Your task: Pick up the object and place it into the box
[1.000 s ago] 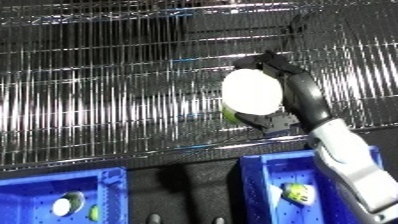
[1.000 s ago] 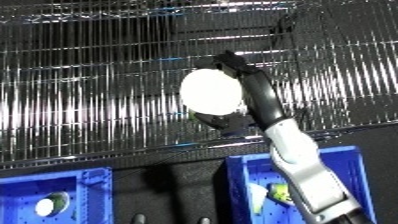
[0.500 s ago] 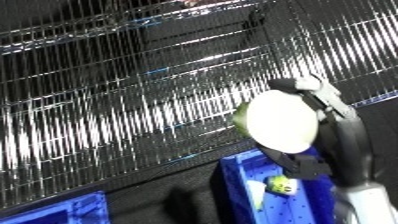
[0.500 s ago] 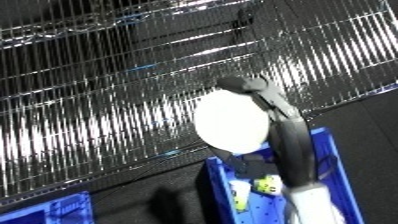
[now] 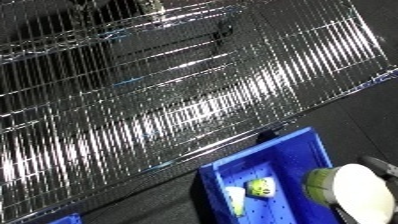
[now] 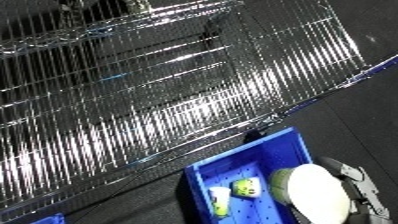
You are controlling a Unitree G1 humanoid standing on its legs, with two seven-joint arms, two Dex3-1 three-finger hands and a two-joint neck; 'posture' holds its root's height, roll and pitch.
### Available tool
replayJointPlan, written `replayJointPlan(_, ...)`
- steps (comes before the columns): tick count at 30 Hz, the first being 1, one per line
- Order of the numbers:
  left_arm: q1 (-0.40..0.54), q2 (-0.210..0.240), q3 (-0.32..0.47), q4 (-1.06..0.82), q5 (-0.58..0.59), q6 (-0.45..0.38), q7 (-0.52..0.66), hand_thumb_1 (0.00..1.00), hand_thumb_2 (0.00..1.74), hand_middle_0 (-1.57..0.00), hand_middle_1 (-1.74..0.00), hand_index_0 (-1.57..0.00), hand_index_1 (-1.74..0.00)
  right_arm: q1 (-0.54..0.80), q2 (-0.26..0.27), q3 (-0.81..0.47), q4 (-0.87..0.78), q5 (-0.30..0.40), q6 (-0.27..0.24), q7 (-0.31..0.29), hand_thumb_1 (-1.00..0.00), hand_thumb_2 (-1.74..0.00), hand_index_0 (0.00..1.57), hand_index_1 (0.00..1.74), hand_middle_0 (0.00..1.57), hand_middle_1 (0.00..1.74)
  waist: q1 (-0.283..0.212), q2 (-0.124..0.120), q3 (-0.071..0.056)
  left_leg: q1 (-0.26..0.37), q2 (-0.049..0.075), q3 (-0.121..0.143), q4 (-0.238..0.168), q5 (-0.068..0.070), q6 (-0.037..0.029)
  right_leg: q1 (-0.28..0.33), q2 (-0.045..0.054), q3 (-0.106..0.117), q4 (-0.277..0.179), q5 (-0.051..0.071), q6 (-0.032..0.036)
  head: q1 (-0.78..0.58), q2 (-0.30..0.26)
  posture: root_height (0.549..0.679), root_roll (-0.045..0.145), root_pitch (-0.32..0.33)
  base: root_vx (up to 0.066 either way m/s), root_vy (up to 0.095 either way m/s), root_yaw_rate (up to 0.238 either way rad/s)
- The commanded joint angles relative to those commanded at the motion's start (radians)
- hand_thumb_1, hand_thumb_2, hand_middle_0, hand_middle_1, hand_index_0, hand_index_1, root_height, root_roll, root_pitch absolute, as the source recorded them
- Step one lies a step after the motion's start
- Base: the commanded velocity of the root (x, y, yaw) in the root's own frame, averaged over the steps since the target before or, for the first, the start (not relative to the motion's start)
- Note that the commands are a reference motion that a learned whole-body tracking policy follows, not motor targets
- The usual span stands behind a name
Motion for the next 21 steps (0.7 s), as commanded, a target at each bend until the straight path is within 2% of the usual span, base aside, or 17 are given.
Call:
replayJointPlan(1, -0.005, 0.003, -0.005, 0.000, -0.003, 0.004, 0.000, 0.00, 0.00, 0.00, 0.00, 0.00, 0.00, -0.001, -0.004, 0.005, 0.045, 0.031, 0.021, 0.014, -0.85, -1.48, 1.33, 1.48, 1.33, 1.48, 0.002, 0.000, 0.000, 0.002, -0.001, -0.001, -0.001, 0.000, 0.0001, 0.003, 0.0004, 0.000, -0.003, 0.001, -0.0009, 0.027, -0.020, 0.644, 0.037, 0.151, -0.029, -0.032, -0.054)
replayJointPlan(7, -0.024, 0.009, -0.053, 0.011, -0.014, 0.011, 0.008, 0.00, 0.00, 0.00, 0.00, 0.00, 0.00, -0.061, -0.018, 0.050, 0.343, 0.228, 0.111, 0.144, -0.55, -0.96, 0.86, 0.96, 0.86, 0.96, 0.026, 0.009, 0.000, 0.019, -0.011, -0.019, -0.003, -0.003, 0.0010, 0.027, -0.0021, -0.007, -0.005, -0.001, -0.0125, 0.139, -0.134, 0.645, 0.038, 0.135, -0.006, -0.040, 0.008)
replayJointPlan(14, -0.043, 0.010, -0.089, 0.050, -0.024, 0.013, -0.011, 0.00, 0.00, 0.00, 0.00, 0.00, 0.00, -0.142, 0.013, 0.040, 0.648, 0.417, 0.193, 0.303, -0.20, -0.35, 0.31, 0.35, 0.31, 0.35, 0.049, 0.032, 0.000, 0.035, -0.029, -0.044, -0.001, -0.004, 0.0075, 0.047, -0.0047, -0.009, -0.001, -0.004, -0.0229, 0.205, -0.210, 0.646, 0.045, 0.112, 0.017, -0.020, 0.050)
replayJointPlan(18, -0.050, 0.009, -0.099, 0.072, -0.023, 0.009, -0.025, 0.00, 0.00, 0.00, 0.00, 0.00, 0.00, -0.180, 0.030, 0.040, 0.747, 0.436, 0.190, 0.335, 0.00, 0.00, 0.00, 0.00, 0.00, 0.00, 0.058, 0.043, 0.000, 0.043, -0.038, -0.050, -0.007, 0.000, 0.0090, 0.055, -0.0048, -0.011, -0.001, -0.005, -0.0249, 0.214, -0.232, 0.646, 0.049, 0.105, 0.006, -0.019, 0.065)
replayJointPlan(21, -0.052, 0.010, -0.102, 0.085, -0.022, 0.006, -0.037, 0.00, 0.00, 0.00, 0.00, 0.00, 0.00, -0.205, 0.034, 0.049, 0.776, 0.414, 0.183, 0.344, 0.00, 0.00, 0.00, 0.00, 0.00, 0.00, 0.062, 0.046, 0.000, 0.048, -0.041, -0.052, -0.013, 0.004, 0.0082, 0.058, -0.0037, -0.013, -0.003, -0.004, -0.0246, 0.209, -0.248, 0.646, 0.050, 0.102, -0.004, -0.023, 0.053)
